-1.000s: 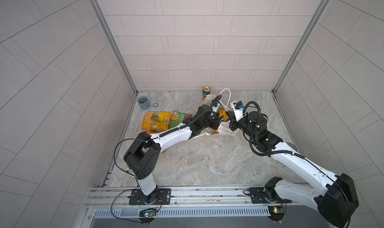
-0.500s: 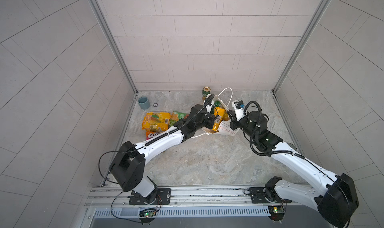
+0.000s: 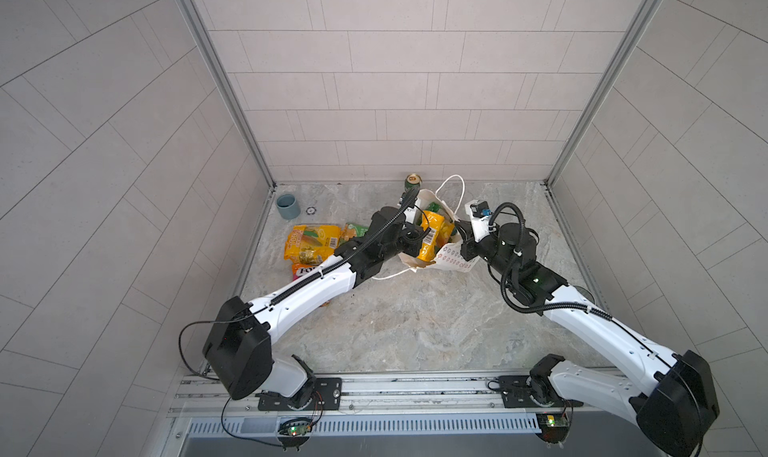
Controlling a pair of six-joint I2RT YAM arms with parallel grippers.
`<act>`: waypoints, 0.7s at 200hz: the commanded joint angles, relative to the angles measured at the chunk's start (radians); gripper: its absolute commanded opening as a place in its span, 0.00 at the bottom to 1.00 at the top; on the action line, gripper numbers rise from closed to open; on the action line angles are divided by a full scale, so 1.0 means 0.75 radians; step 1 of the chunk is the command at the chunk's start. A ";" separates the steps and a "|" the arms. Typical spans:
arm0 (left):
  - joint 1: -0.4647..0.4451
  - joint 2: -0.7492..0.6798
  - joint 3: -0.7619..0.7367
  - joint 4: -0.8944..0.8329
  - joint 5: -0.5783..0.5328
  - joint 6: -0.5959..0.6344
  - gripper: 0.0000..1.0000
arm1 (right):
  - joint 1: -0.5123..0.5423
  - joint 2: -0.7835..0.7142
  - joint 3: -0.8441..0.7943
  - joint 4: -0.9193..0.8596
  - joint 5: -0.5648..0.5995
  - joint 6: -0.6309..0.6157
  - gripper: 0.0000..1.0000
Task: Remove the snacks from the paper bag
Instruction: 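Lift the yellow packet up out of the bag with the left gripper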
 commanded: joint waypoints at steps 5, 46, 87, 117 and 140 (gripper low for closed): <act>0.025 -0.100 0.077 0.044 0.001 0.018 0.00 | -0.010 -0.028 -0.017 0.006 0.021 0.017 0.00; 0.042 -0.109 0.058 0.032 0.018 -0.001 0.00 | -0.016 -0.026 -0.019 0.010 0.019 0.021 0.00; 0.063 -0.205 0.092 -0.044 -0.001 0.022 0.00 | -0.022 -0.016 -0.019 0.012 0.019 0.023 0.00; 0.135 -0.308 0.097 -0.121 0.011 -0.007 0.00 | -0.030 -0.011 -0.015 0.006 0.032 0.027 0.00; 0.221 -0.400 0.105 -0.207 0.019 -0.041 0.00 | -0.037 -0.010 -0.016 0.005 0.035 0.033 0.00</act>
